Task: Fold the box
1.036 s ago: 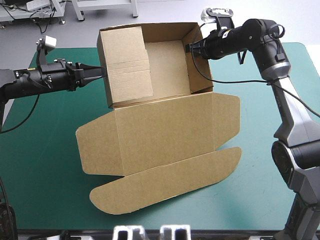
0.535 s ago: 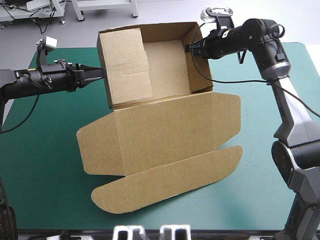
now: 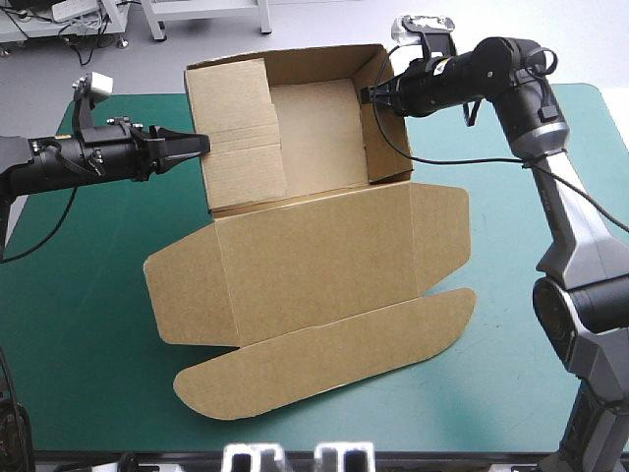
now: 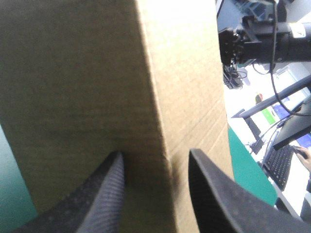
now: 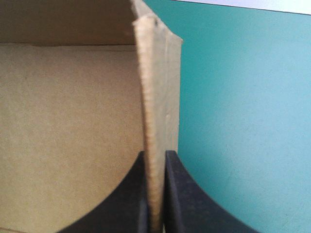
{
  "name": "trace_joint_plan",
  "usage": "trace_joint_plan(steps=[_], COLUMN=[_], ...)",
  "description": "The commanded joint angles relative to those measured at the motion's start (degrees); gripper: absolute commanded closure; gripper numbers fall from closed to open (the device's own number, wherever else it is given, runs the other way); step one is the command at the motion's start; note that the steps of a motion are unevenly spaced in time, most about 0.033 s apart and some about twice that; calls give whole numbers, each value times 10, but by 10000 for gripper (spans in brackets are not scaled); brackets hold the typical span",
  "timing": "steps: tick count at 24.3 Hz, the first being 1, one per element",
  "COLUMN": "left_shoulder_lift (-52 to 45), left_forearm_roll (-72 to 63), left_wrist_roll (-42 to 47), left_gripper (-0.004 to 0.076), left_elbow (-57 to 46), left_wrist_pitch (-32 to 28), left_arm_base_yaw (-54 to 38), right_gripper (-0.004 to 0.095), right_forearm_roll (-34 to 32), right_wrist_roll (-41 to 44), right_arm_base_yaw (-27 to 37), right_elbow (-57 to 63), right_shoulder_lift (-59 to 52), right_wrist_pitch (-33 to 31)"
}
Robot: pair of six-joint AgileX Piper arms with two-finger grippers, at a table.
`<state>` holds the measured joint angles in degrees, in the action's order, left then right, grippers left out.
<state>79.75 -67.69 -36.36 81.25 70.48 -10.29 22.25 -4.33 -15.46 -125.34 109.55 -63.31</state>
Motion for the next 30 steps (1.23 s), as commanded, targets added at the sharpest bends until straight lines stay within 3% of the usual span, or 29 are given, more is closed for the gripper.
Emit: trace_joint_plan(steps=[1, 12, 14, 18, 23, 25, 30], left_shoulder_lift=[-19, -6, 14, 34, 33, 34, 43], left_forearm_roll=[-4, 264, 265, 258, 257, 272, 440], left_wrist_roll=[23, 137, 149, 138, 137, 150, 269], left_gripper=[413, 414, 467, 717, 734, 734, 734], left_elbow=[17, 17, 17, 17, 42, 65, 124], left_wrist_pitch=[-22, -101, -97, -63, -55, -56, -52], left_arm_base_yaw=[3, 4, 4, 5, 52, 80, 174], right_gripper=[924, 917, 917, 917, 917, 916, 917], right_forearm_roll=[43, 26, 26, 4, -52, -41, -26], right_wrist_roll=[2, 12, 22, 49, 125, 138, 167], right_arm_base_yaw=[-7, -96, -107, -109, -109, -109, -109], right_elbow=[-22, -22, -22, -22, -20, -6, 40], right_shoulder_lift=[-35, -36, -36, -36, -34, -34, -34], right_wrist_pitch=[33, 30, 24, -10, -83, -83, -83])
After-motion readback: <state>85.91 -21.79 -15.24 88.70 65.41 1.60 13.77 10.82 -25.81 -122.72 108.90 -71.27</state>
